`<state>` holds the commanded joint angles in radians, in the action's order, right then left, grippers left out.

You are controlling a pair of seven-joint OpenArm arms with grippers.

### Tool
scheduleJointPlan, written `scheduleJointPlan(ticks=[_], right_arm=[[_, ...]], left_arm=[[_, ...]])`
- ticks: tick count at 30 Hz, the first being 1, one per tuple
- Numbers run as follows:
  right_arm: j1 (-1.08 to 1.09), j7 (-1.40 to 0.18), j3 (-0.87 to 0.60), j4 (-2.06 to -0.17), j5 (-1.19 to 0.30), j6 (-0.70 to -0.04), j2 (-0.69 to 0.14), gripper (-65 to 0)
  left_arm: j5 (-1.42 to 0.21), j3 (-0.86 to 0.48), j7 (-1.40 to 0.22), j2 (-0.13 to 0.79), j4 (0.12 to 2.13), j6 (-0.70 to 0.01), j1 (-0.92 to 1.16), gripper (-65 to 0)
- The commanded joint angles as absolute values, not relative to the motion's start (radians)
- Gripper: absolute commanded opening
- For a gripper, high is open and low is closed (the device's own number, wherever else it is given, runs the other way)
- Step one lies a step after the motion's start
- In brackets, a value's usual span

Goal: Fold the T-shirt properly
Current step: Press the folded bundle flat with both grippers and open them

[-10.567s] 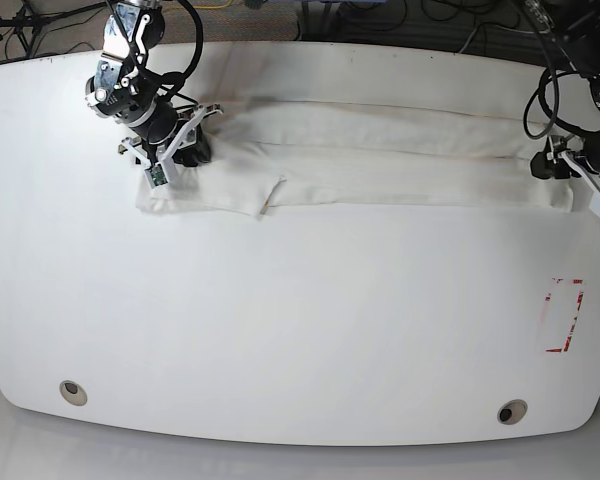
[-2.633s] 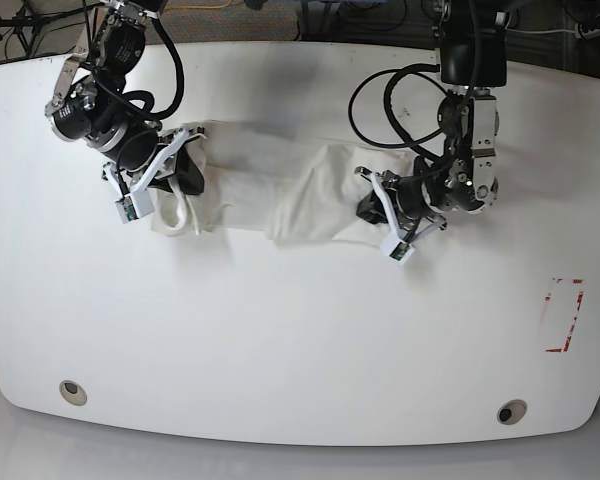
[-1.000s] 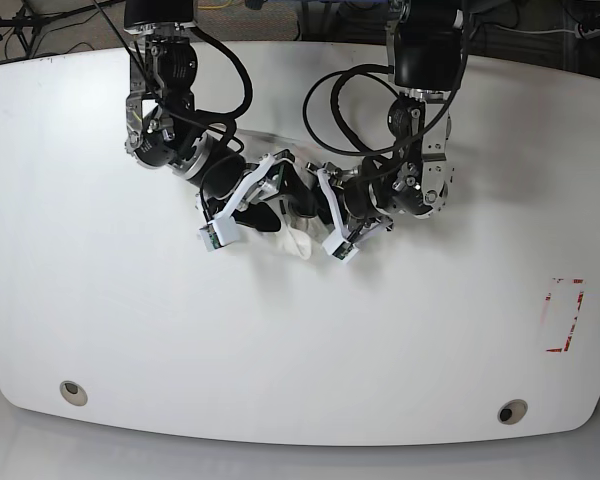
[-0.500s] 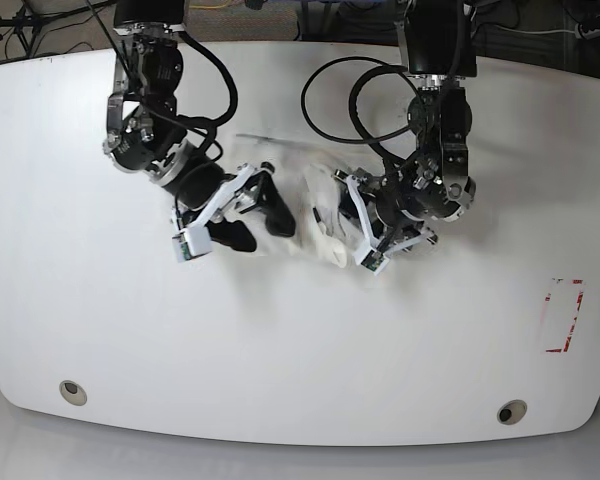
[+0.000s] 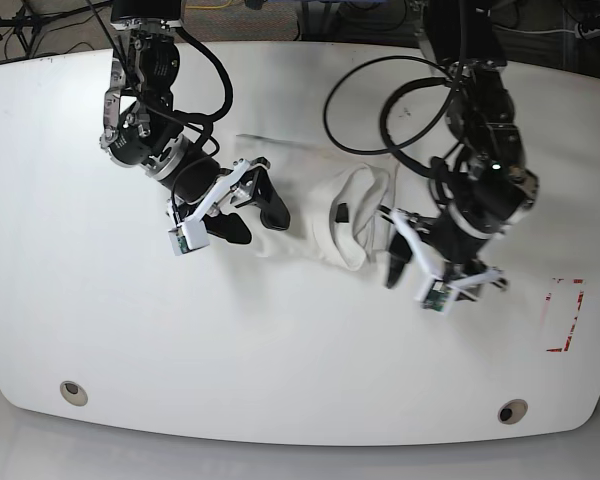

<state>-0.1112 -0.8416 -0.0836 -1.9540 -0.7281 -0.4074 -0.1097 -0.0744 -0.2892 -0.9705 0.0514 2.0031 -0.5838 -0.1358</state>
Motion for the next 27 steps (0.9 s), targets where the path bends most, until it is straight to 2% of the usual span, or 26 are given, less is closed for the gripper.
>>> scheduleJointPlan(ticks=[6, 10, 15, 18, 22, 24, 27], right_arm=[[-0.061, -0.842, 0.001, -1.951, -0.723, -0.398, -0.116, -24.3], [-0.041, -0.842, 0.039, -1.936, -0.714, -0.398, -0.116, -24.3], [-0.002, -0.842, 0.134, -1.922, -0.596, -0.398, -0.111, -24.6], [0.012, -0.842, 0.185, -1.922, -0.498, -0.398, -0.104, -28.7], [0.016, -0.843, 0.289, -1.922, -0.352, -0.398, -0.071, -43.3], [0.012, -0.843, 0.318, -1.92, -0.314, -0.398, -0.065, -46.6], [0.007, -0.845, 0.38, -1.883, -0.266, -0.398, -0.061, -46.9]], left_arm=[[-0.074, -0.575, -0.97, 0.156, 1.933, -0.584, -0.133, -34.3], [-0.074, -0.68, -0.97, 0.214, 1.857, -0.584, -0.125, -34.3], [-0.074, -0.753, -0.97, 0.266, 1.753, -0.584, -0.096, -34.3], [-0.074, -0.756, -0.966, 0.277, 1.716, -0.584, -0.074, -34.3], [-0.074, -0.756, -0.894, 0.282, 1.681, -0.584, -0.002, -34.3], [-0.074, -0.756, -0.862, 0.28, 1.679, -0.584, 0.021, -34.3], [-0.074, -0.753, -0.812, 0.278, 1.682, -0.584, 0.062, -34.3]])
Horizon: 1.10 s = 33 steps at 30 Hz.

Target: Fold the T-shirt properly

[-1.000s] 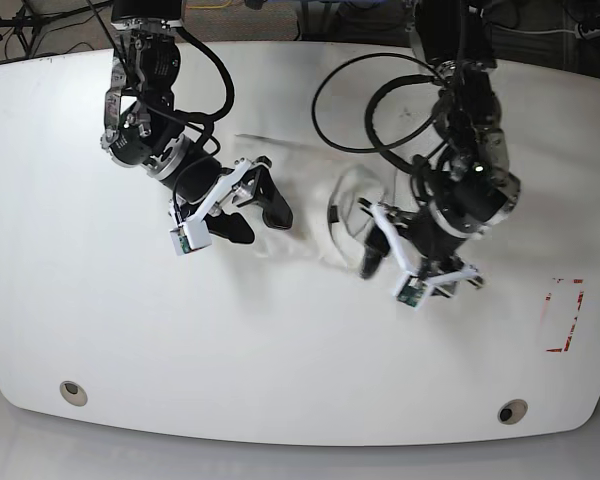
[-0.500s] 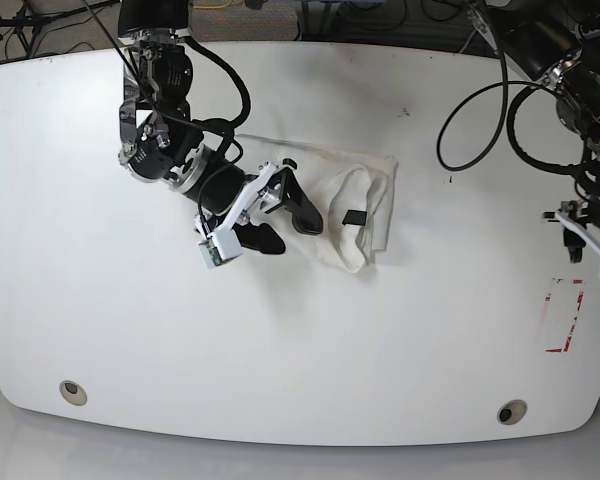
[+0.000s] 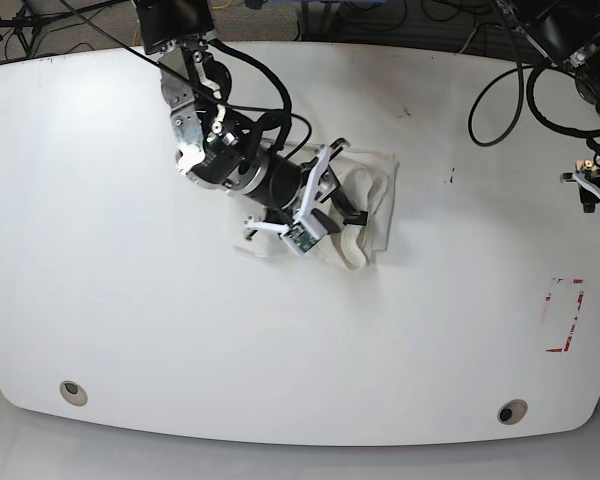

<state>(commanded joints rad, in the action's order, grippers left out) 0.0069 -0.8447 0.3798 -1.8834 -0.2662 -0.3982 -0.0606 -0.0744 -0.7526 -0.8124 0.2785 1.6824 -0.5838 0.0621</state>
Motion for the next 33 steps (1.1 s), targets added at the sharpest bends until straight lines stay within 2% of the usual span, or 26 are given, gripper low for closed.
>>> scheduleJointPlan(ticks=[5, 12, 16, 26, 30, 33], right_arm=[[0.007, -0.835, 0.42, -1.787, -0.243, -0.398, -0.054, -47.1], [0.012, -0.779, 0.44, -1.636, -0.234, -0.403, -0.004, -47.1], [0.016, -0.766, 0.519, -1.6, -0.232, -0.398, 0.016, -47.1], [0.018, -0.769, 0.567, -1.629, -0.232, -0.397, 0.054, -47.1], [0.01, -0.771, 0.565, -1.722, -0.232, -0.397, 0.038, -47.1], [-0.002, -0.771, 0.564, -1.851, -0.243, -0.397, -0.016, -47.1]], left_arm=[[-0.074, -0.753, -0.792, 0.278, 1.684, -0.584, 0.087, -34.3], [-0.074, -0.756, -0.792, 0.278, 1.684, -0.584, 0.09, -34.3], [-0.074, -0.756, -0.792, 0.278, 1.684, -0.584, 0.09, -34.3], [-0.074, -0.746, -0.792, 0.277, 1.684, -0.584, 0.09, -34.3], [-0.074, -0.7, -0.792, 0.277, 1.685, -0.584, 0.09, -34.3], [-0.074, -0.639, -0.792, 0.272, 1.724, -0.584, 0.09, -34.3]])
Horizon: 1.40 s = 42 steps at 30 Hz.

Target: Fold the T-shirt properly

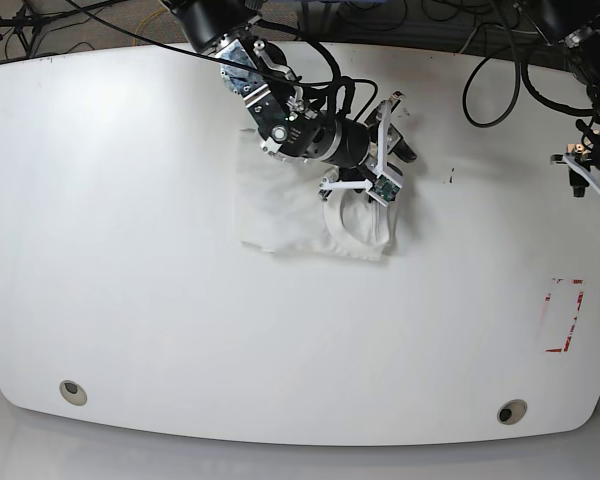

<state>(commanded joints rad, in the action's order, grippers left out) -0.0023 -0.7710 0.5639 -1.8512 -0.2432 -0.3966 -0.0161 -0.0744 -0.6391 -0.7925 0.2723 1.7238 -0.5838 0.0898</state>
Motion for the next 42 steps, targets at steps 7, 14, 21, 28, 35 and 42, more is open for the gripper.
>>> scheduleJointPlan(ticks=[7, 14, 21, 28, 35, 42], right_arm=[[-0.01, -0.771, 0.476, -1.998, -0.242, -0.397, -0.104, -47.1], [-0.004, -0.765, 0.297, -1.96, -0.243, -0.409, -0.136, -47.4], [0.051, -0.763, 0.206, -1.868, -0.232, -0.469, -0.185, -47.6], [0.099, -0.68, 0.148, -1.727, -0.222, -0.532, -0.225, -47.7], [0.099, -0.544, 0.148, -1.557, -0.183, -0.544, -0.265, -47.7], [0.042, -0.44, 0.148, -1.461, -0.183, -0.544, -0.283, -47.7]], left_arm=[[-0.074, -0.492, -0.8, 0.154, 1.888, -0.584, 0.094, -34.3], [-0.074, -0.286, -0.895, 0.038, 1.991, -0.584, 0.102, -34.3], [-0.07, -0.15, -0.901, -0.077, 1.995, -0.584, 0.131, -34.4], [-0.07, -0.035, -0.901, -0.151, 1.994, -0.582, 0.179, -34.4], [-0.067, 0.061, -0.901, -0.154, 1.949, -0.578, 0.205, -34.4], [-0.065, 0.065, -0.901, -0.122, 1.845, -0.578, 0.162, -34.4]])
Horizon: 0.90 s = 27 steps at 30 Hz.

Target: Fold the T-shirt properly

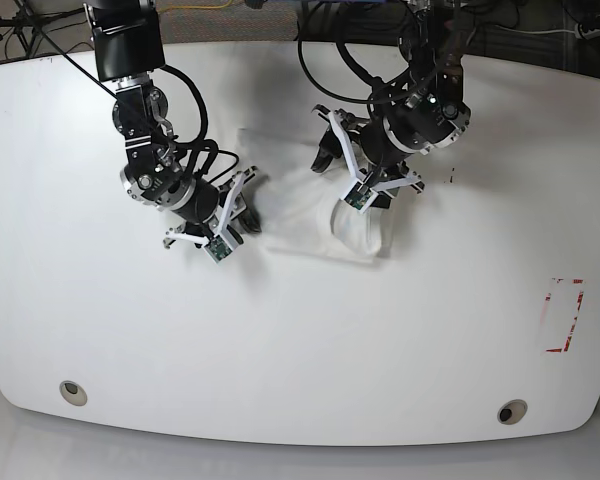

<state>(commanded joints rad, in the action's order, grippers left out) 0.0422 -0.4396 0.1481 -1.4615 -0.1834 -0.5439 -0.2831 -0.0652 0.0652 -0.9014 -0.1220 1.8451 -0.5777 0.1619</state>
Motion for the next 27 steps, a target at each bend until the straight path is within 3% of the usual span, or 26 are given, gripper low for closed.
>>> scheduleJointPlan(ticks=[9, 17, 22, 27], right_arm=[[-0.056, -0.38, 0.147, -1.46, -0.185, -0.544, -0.285, -47.7], [-0.177, -0.381, 0.145, -1.567, -0.177, -0.529, -0.275, -47.7], [-0.248, -0.381, 0.145, -1.621, -0.176, -0.467, -0.24, -47.7], [-0.288, -0.381, 0.147, -1.655, -0.176, -0.447, -0.2, -47.7]], left_arm=[[-0.07, 0.064, -0.898, -0.047, 1.521, -0.578, -0.024, -34.4], [-0.067, 0.071, -0.834, -0.028, 1.402, -0.578, -0.127, -34.4], [-0.068, 0.113, -0.829, -0.031, 1.33, -0.578, -0.202, -34.4], [-0.071, 0.162, -0.828, -0.033, 1.276, -0.578, -0.274, -34.4]])
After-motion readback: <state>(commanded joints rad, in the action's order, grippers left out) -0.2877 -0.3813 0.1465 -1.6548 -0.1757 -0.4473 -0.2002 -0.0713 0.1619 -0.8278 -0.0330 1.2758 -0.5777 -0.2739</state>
